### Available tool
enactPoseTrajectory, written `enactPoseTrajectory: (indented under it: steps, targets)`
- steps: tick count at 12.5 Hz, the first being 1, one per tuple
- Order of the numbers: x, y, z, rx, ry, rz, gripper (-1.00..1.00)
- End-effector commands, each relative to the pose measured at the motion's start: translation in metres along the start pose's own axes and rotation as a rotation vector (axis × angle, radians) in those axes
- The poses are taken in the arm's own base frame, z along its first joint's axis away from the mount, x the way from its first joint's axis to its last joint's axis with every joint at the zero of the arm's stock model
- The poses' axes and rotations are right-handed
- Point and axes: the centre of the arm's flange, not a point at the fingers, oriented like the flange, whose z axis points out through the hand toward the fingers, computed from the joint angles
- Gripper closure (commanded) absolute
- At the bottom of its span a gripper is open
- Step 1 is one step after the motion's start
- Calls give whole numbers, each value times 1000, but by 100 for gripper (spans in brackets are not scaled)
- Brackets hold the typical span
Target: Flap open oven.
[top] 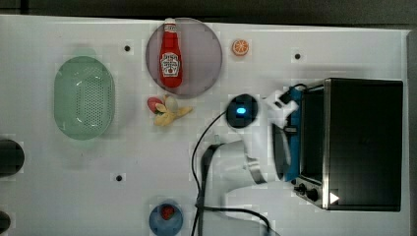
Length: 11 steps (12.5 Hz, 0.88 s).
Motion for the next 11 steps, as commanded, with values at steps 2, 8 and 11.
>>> enactPoseTrajectory:
  steps: [2, 8, 11]
  targets:
    - [8, -74, 19, -104, 15, 125, 65]
    - [17, -136, 53, -248, 17, 64, 65]
    - [19, -151, 65, -264, 9, 34, 65]
